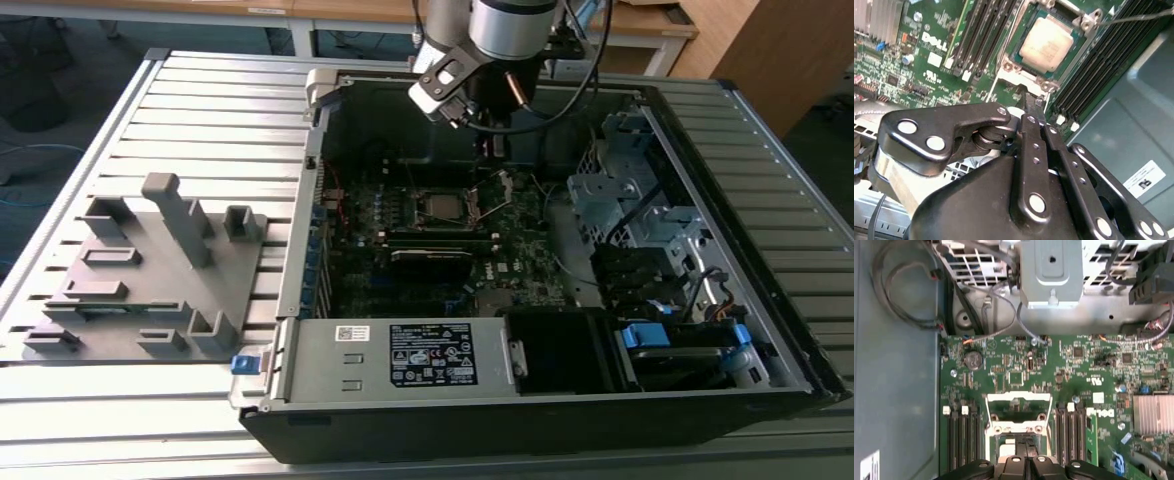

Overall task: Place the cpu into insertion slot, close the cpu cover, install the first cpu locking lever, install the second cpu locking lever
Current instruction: 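Close the cpu cover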

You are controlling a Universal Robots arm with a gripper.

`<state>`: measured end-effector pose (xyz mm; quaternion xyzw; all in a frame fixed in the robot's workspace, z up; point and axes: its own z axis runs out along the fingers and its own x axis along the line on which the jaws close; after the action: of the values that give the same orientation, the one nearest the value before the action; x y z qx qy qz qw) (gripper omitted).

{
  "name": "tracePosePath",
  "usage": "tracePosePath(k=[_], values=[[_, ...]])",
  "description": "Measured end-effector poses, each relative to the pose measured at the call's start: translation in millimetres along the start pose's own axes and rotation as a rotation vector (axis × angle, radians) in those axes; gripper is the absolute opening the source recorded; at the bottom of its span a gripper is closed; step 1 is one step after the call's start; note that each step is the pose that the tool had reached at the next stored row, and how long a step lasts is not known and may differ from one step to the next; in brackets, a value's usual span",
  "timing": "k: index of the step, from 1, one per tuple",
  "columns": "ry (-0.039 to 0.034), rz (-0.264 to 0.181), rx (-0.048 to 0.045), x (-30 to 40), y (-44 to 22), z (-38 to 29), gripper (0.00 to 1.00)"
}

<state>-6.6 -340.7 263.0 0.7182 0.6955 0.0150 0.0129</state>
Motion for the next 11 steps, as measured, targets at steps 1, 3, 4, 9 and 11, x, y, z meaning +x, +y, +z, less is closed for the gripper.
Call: tracePosePath(k=[1,3,4,9,11], values=[[0.0000,0.000,0.0000,0.0,0.8,0.0,0.10],[-0.0001,0.000,0.0001,0.6,18.8,1.0,0.10],[-0.0001,0.000,0.0000,0.7,21.3,1.2,0.10],[0.0000,0.000,0.0000,1.2,33.1,2.1,0.10],[0.0001,0.000,0.0000,1.4,37.7,2.6,0.10]])
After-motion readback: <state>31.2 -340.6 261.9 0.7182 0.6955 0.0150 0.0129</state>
